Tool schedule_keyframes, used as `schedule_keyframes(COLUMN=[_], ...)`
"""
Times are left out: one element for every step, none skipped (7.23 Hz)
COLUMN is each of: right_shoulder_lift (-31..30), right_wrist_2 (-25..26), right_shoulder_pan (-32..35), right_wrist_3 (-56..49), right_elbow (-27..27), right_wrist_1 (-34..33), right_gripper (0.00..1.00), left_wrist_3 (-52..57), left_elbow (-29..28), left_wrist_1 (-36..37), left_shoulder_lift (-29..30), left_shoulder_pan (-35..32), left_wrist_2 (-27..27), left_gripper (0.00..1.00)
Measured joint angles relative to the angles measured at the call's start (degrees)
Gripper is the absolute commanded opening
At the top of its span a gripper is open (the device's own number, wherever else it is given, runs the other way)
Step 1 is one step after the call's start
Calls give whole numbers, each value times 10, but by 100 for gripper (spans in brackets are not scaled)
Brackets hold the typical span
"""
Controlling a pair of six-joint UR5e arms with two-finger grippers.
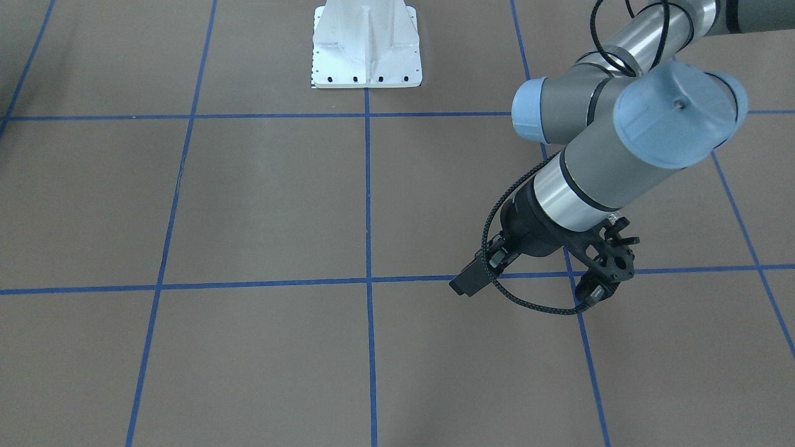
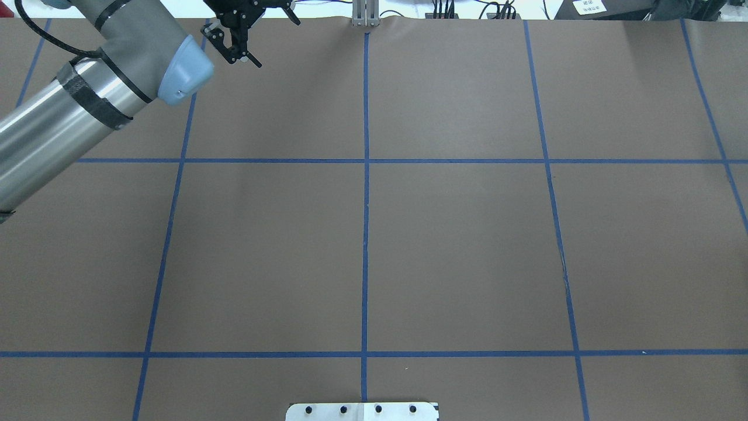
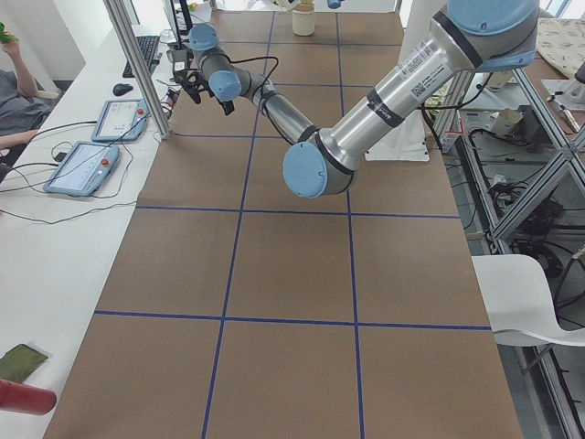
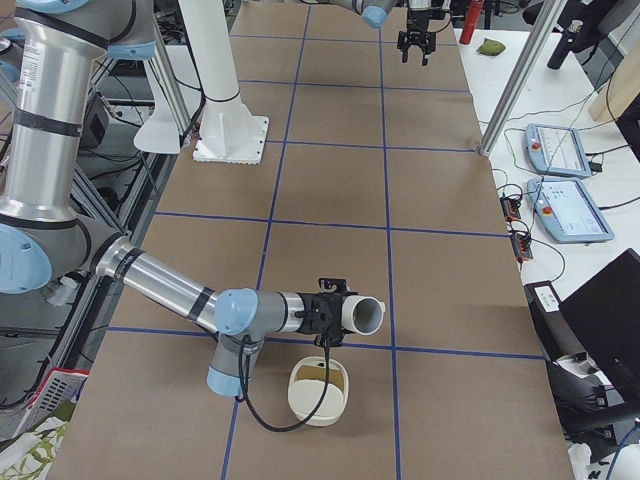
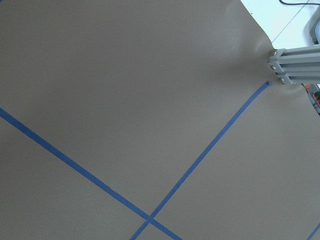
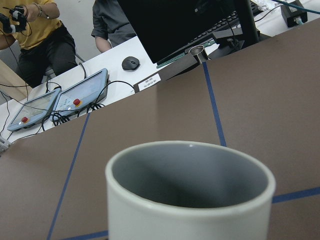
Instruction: Left arm hands cup to right arm to dump lemon
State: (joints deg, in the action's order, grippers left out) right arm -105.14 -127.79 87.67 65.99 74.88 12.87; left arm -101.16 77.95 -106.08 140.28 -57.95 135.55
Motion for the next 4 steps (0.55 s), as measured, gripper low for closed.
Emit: schedule_keyframes(right_shoulder_lift=[-16, -26, -31, -33], right_wrist_2=[-9, -16, -19, -20], right_shoulder_pan=[6, 8, 9, 9], right_wrist_3=[7, 32, 73, 116], right_elbow=[-4, -13, -23, -37], right_wrist_1=[24, 56, 90, 125], right_gripper=[4, 4, 3, 3], left_wrist_3=[0, 0, 0, 3], left_elbow=[0, 0, 0, 0], left_wrist_1=[0, 0, 0, 0], left_shoulder_lift=[0, 0, -1, -1], left_shoulder_pan=[0, 0, 0, -1], left_wrist_2=[0, 0, 0, 0], left_gripper=[100, 100, 100, 100])
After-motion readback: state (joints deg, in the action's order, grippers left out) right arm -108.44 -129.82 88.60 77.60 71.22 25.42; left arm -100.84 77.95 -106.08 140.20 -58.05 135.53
